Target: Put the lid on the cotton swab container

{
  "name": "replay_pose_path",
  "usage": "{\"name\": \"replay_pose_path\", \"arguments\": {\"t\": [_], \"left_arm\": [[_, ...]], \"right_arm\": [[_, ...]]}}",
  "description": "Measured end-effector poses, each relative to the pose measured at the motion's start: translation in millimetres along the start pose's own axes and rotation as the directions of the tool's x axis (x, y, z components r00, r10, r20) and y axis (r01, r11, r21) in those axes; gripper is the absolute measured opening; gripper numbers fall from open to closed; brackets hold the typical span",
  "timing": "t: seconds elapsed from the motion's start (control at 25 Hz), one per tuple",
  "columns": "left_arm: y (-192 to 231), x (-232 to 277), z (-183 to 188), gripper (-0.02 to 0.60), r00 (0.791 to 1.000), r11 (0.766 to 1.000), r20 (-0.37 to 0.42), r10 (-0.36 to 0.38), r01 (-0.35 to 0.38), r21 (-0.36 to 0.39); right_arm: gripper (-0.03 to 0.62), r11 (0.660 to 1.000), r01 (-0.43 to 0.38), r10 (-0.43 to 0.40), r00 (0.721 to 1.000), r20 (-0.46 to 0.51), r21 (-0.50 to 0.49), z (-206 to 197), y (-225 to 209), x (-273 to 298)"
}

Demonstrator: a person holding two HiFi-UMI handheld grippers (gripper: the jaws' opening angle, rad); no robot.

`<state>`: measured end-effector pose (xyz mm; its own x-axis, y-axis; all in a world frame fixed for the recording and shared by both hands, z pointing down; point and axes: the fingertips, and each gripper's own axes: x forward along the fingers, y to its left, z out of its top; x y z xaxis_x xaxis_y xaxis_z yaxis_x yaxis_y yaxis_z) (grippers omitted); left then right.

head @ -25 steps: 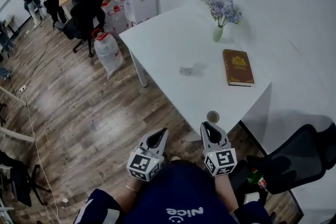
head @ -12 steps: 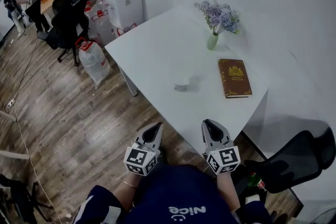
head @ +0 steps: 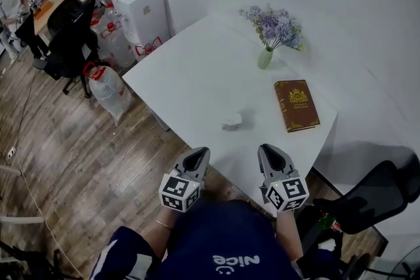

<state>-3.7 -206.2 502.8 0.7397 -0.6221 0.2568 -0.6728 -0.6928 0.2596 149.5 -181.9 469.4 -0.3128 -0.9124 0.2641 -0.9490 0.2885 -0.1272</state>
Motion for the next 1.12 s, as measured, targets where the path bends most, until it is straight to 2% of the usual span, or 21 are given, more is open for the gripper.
{"name": "replay_pose_path", "arguments": {"t": [0.12,0.28,0.4,0.52,0.64,0.76,0.84,0.96,1.12], "left_arm": [[13,13,-2,0.021,0.998,0.999,-0.057,-0.022,0.024,0.034],[22,24,4,0.021,0.994,0.995,-0.075,-0.082,0.086,0.053],[29,30,6,0.023,0.985,0.990,-0.116,-0.124,0.131,0.051],[38,36,4,0.027,0.979,0.987,-0.148,-0.139,0.148,0.055],[43,44,1,0.035,0.977,0.987,-0.159,-0.140,0.150,0.054],[45,45,-2,0.041,0.975,0.987,-0.170,-0.141,0.152,0.054],[46,47,-8,0.061,0.969,0.985,-0.197,-0.150,0.163,0.051],[46,57,-18,0.133,0.954,0.981,-0.247,-0.172,0.189,0.046],[46,72,-21,0.161,0.940,0.975,-0.283,-0.190,0.215,0.060]], "right_arm": [[0.057,0.999,0.044,-0.044,0.999,-0.004,0.024,5,-9,14],[0.057,0.995,0.085,-0.085,0.996,-0.012,0.054,12,-21,32],[0.058,0.992,0.122,-0.120,0.991,-0.066,0.039,13,-32,49],[0.058,0.993,0.115,-0.111,0.989,-0.093,0.038,17,-38,67],[0.067,0.997,0.046,-0.040,0.994,-0.105,0.055,23,-41,85],[0.124,0.996,-0.072,0.079,0.985,-0.150,0.048,26,-34,105],[0.132,0.987,-0.157,0.160,0.969,-0.187,0.033,26,-28,120],[0.132,0.967,-0.254,0.255,0.942,-0.218,0.035,25,-27,141],[0.132,0.942,-0.319,0.335,0.912,-0.235,0.105,22,-38,159]]}}
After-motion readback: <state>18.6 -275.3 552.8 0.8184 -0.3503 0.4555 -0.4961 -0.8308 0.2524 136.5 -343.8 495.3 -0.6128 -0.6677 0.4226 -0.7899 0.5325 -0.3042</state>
